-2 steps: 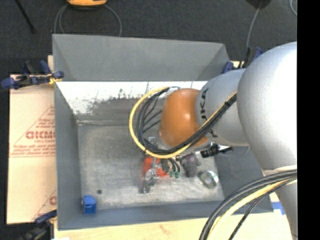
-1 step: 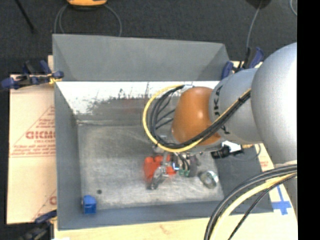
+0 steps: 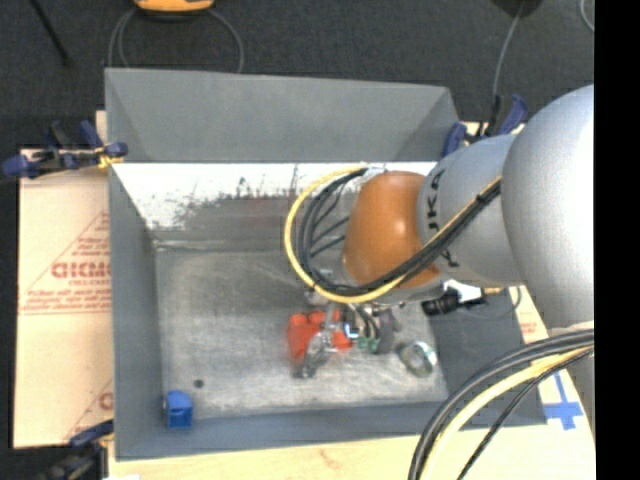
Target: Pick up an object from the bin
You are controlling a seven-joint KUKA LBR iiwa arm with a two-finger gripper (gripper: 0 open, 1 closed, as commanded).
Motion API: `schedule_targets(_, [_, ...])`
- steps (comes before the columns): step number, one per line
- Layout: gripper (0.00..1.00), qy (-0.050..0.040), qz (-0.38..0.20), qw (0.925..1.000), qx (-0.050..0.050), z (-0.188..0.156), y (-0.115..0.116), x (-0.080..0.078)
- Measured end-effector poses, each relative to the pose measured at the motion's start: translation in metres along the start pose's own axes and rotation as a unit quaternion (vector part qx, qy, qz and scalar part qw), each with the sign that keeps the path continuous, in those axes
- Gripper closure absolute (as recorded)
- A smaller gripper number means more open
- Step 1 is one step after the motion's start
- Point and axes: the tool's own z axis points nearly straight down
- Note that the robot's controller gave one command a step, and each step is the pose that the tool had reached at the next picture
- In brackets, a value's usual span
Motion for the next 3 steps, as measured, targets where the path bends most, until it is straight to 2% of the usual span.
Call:
schedule_targets(2, [0.0, -0.0018, -0.004, 1.0, 0.001, -0.0021, 0.0003, -0.0032])
schedule_targets(3, [1.0, -0.0055, -0.004, 1.0, 0.001, -0.0046, 0.0004, -0.0061])
